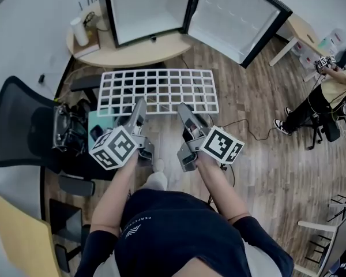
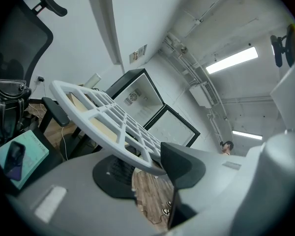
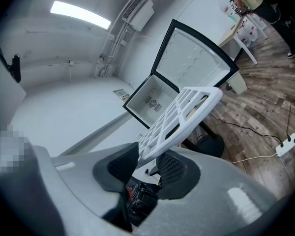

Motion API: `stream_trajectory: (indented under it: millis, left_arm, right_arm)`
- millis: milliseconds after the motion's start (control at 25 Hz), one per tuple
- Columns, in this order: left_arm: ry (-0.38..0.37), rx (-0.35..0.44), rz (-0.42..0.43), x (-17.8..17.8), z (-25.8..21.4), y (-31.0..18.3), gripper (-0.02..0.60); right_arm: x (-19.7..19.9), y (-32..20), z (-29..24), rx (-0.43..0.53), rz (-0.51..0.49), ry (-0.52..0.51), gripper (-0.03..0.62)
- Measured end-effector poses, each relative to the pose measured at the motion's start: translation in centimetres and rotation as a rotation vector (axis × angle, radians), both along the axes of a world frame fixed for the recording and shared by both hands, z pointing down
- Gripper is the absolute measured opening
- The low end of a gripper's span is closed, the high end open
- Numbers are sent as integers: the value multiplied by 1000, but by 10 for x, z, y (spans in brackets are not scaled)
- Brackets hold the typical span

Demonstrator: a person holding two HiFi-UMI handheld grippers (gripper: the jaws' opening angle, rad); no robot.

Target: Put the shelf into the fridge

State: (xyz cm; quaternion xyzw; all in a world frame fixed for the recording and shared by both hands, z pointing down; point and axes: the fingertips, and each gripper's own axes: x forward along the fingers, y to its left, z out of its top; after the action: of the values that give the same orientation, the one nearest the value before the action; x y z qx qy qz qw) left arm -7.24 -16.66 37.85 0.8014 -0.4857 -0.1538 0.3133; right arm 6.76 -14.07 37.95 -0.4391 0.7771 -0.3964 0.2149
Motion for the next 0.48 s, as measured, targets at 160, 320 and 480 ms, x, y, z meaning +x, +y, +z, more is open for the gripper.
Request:
stream_trajectory:
  millis: [160,320,480]
  left_arm:
    - [8,16,-17,-5,-8,-39,161]
    - [9,10,-38,-13,-22,-94,160]
    - [12,25,-54,-21,-29,-112,160]
  right_arm:
    - [-4,-41,-7,7,-22,7,118]
    - [-10,-98,-20,1,-41,8,118]
    - [-17,-117,-24,15,-57,15,118]
